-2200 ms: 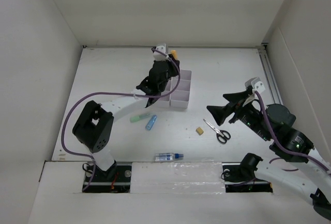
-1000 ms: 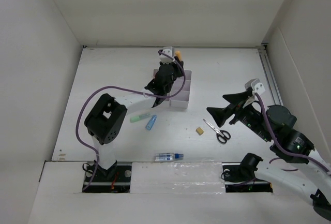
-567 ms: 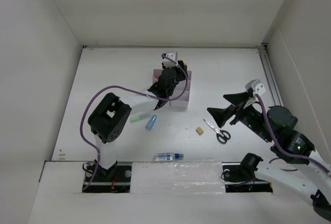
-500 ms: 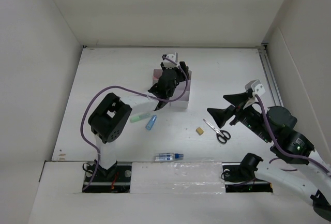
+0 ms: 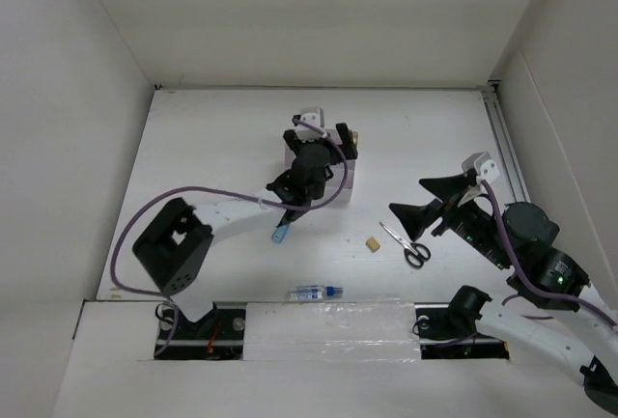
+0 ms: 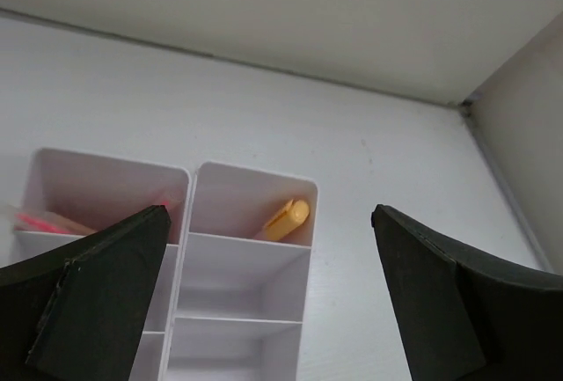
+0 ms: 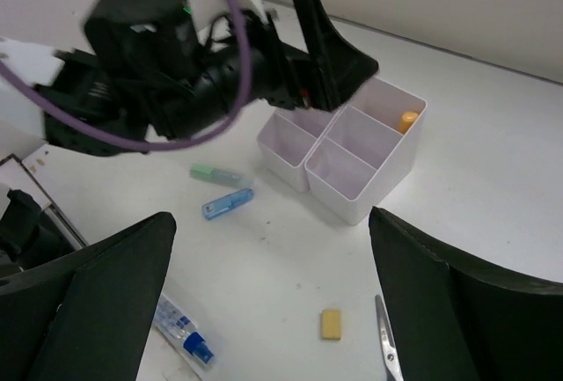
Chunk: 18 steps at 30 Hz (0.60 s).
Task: Sort the stationery into containers
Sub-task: Pick up the stationery from the center of the board.
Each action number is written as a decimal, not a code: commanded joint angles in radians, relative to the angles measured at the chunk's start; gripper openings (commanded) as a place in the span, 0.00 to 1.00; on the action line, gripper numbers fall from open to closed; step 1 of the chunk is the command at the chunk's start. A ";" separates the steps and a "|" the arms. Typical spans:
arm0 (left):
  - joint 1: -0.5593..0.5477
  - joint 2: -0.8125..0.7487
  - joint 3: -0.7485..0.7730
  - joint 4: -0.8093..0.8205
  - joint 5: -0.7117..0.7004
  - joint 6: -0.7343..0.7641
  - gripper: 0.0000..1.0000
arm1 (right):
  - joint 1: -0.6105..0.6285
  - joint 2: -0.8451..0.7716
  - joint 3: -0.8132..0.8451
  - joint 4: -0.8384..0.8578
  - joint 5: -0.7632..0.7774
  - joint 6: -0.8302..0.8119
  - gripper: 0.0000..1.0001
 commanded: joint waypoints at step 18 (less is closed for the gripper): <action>0.248 -0.547 -0.114 -1.337 -0.011 -1.339 0.99 | 0.007 0.009 -0.023 0.089 -0.060 -0.004 1.00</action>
